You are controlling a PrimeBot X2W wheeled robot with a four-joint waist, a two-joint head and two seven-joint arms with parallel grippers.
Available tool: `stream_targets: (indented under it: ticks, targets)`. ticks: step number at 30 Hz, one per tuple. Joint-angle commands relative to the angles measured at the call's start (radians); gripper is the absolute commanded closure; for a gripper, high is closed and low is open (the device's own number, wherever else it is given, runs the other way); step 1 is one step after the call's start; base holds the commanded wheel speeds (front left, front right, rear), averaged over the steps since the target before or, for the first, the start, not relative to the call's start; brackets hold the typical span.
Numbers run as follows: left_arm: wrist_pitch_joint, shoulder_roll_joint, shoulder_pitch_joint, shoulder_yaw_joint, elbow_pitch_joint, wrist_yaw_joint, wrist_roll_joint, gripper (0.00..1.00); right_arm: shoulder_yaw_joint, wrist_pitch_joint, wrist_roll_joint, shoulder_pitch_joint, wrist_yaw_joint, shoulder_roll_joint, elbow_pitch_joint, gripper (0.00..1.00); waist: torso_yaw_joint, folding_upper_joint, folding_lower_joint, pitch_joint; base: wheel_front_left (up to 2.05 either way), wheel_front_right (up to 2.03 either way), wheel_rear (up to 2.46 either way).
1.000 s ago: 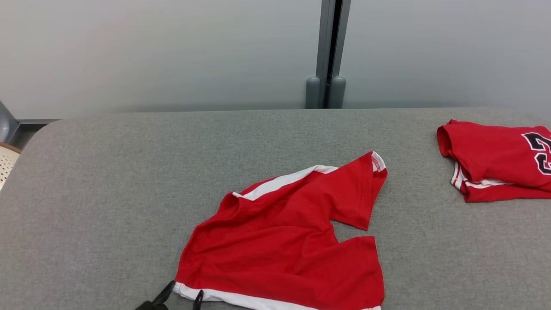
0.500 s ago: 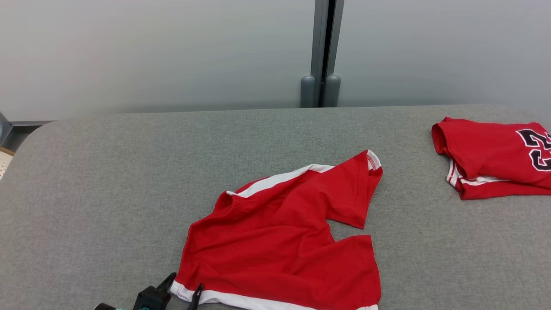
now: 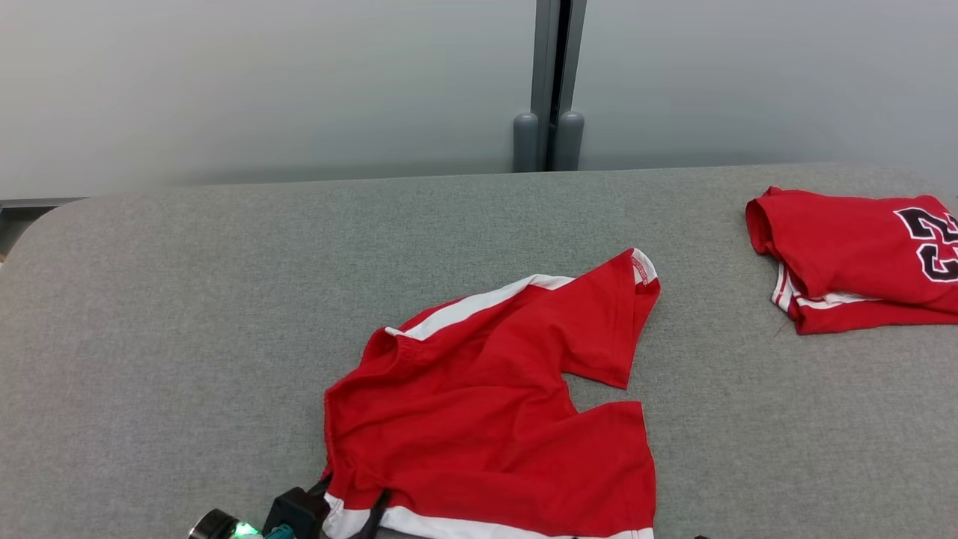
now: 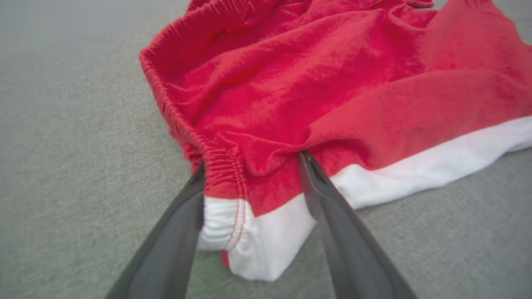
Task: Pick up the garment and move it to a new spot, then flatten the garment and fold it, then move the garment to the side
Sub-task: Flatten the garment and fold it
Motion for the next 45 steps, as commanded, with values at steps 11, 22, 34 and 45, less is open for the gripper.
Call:
stream_targets:
  ticks: [11,22,34,45]
  targets:
    - [-0.001,0.025,-0.051,-0.091,0.026,-0.001,-0.126,1.0,0.033,-0.002,0.06,-0.07,0.0,-0.006,-0.019,1.0,0.0,0.0,-0.0001,0.003,0.0,0.0,0.0]
    - [-0.004,0.032,-0.09,0.02,-0.288,-0.001,-0.219,1.0,-0.046,-0.002,0.036,-0.137,0.0,-0.065,-0.288,1.0,0.003,0.0,-0.0001,0.026,0.0,0.0,0.0]
    - [-0.003,0.047,-0.478,0.038,-0.349,-0.001,-0.327,1.0,-0.034,-0.002,0.059,-0.564,0.0,-0.109,-0.255,1.0,-0.01,0.0,-0.0001,0.151,0.0,0.0,0.0]
    - [0.004,0.051,-1.101,-0.018,-0.155,-0.001,-0.447,1.0,-0.082,-0.002,0.207,-1.194,0.0,-0.071,0.035,1.0,-0.045,0.0,-0.0001,0.33,0.0,0.0,0.0]
